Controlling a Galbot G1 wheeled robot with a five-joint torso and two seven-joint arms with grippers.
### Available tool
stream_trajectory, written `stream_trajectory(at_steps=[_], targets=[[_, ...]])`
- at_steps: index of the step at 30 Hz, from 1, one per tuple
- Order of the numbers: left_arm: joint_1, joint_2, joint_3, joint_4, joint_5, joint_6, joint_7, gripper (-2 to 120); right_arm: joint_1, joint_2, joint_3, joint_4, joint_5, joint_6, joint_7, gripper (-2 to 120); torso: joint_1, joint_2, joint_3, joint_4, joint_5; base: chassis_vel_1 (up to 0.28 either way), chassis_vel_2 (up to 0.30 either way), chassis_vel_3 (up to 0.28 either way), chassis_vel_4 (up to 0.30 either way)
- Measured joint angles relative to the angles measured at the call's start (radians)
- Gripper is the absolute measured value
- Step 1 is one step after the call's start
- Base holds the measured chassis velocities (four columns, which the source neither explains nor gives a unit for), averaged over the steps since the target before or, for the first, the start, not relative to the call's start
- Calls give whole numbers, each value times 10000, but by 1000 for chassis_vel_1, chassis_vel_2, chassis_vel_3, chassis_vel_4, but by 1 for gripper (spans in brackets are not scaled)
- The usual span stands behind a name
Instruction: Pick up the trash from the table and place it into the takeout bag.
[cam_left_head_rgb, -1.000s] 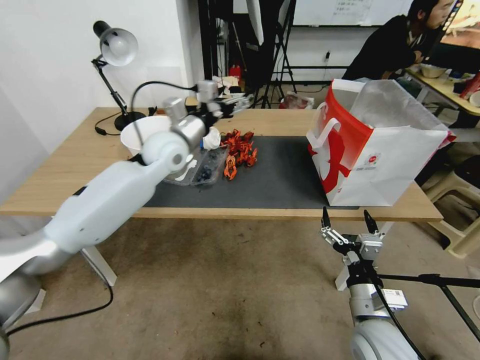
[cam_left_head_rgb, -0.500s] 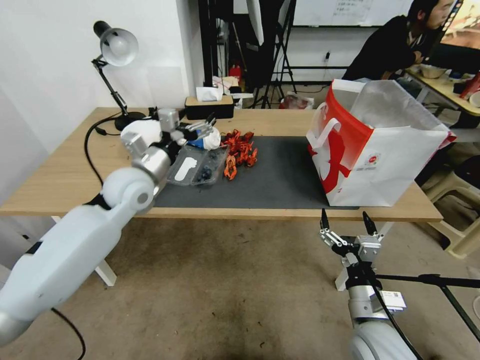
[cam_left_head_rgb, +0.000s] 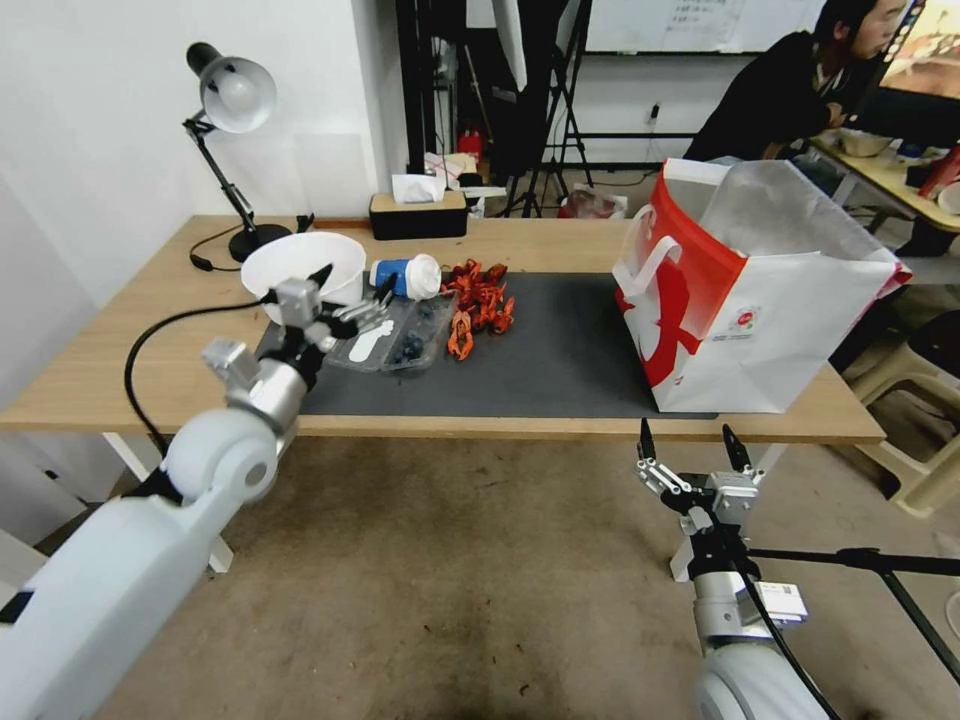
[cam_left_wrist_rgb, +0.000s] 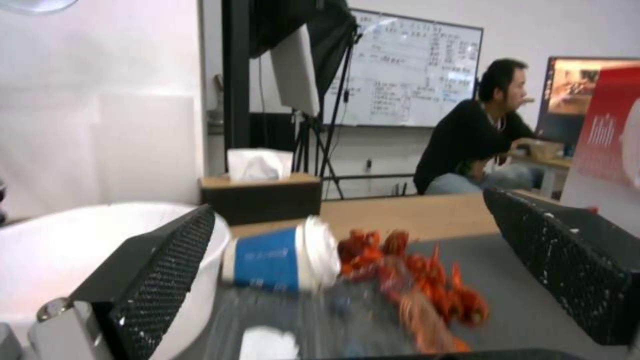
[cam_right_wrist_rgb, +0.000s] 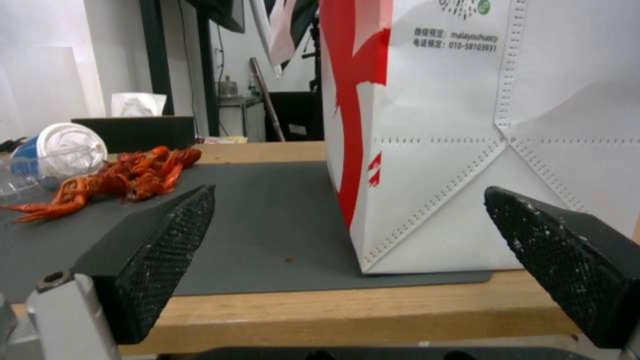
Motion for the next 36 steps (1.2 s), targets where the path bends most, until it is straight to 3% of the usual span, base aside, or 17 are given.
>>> stream_trajectory(at_steps=[16, 26, 36], targets=[[2065, -1343, -1044, 288, 2075, -927, 448, 100, -112, 52, 76, -45, -42, 69, 0, 100, 0, 0, 0, -1, 1, 0, 0, 0, 0], [2684, -1871, -1729, 457, 2310, -1324, 979, 100, -63, 71, 48, -79, -72, 84, 0, 100, 2, 0, 0, 0, 0, 0, 0, 0, 0], [3153, -2168, -2038, 493, 2450, -1507, 1121, 100, -73, 72, 51, -70, -83, 95, 0, 100, 2, 0, 1, 0, 0, 0, 0, 0, 0]])
